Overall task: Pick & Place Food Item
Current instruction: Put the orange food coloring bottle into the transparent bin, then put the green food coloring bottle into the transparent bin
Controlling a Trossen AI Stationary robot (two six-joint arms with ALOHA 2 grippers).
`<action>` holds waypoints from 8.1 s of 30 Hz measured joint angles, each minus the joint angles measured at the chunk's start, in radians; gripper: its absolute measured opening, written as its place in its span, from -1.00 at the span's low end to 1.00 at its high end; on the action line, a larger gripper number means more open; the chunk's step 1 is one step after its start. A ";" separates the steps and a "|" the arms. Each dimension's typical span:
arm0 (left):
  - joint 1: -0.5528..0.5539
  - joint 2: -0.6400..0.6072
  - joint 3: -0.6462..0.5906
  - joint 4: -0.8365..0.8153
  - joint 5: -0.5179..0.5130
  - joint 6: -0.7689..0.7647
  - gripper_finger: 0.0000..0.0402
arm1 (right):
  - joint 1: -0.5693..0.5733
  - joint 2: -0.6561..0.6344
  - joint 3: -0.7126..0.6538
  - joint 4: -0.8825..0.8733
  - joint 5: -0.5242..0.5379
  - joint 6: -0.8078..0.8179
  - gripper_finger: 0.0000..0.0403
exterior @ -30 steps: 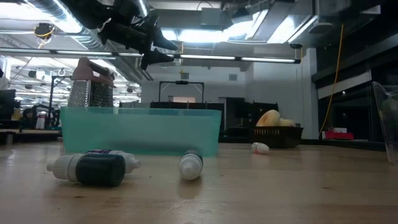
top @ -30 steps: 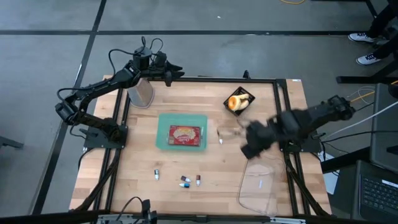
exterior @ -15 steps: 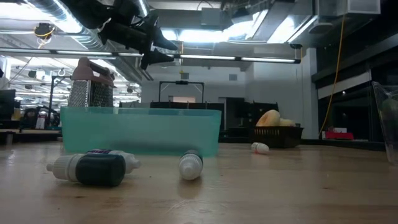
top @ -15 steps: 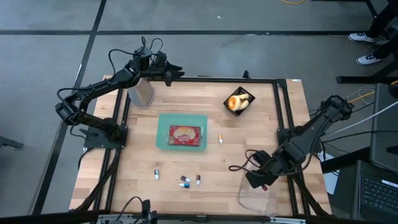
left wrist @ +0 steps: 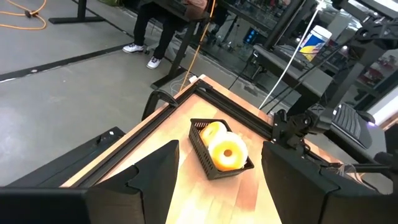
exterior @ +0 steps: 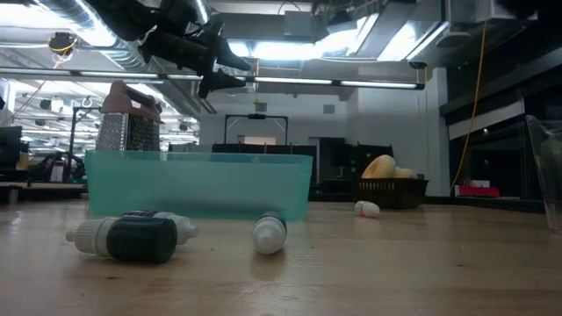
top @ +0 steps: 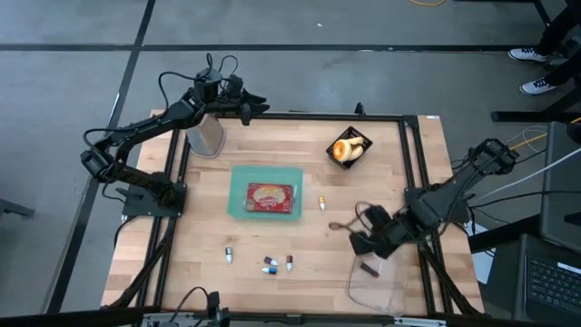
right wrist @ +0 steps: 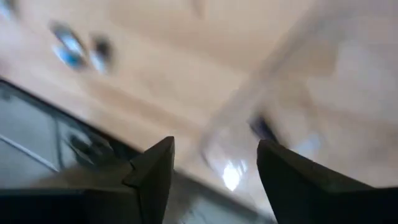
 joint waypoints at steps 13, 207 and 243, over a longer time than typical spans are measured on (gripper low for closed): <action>0.000 0.000 0.000 0.000 0.045 -0.008 0.11 | -0.528 0.021 -0.001 0.202 0.053 -0.325 -0.02; -1.388 0.418 0.520 -1.240 -0.633 -1.804 0.11 | -0.184 -0.521 -0.013 -0.204 0.436 -1.177 -0.04; -1.365 0.457 0.121 -0.983 -0.398 -1.854 0.11 | -0.438 -0.560 -0.013 -0.172 0.288 -1.296 -0.04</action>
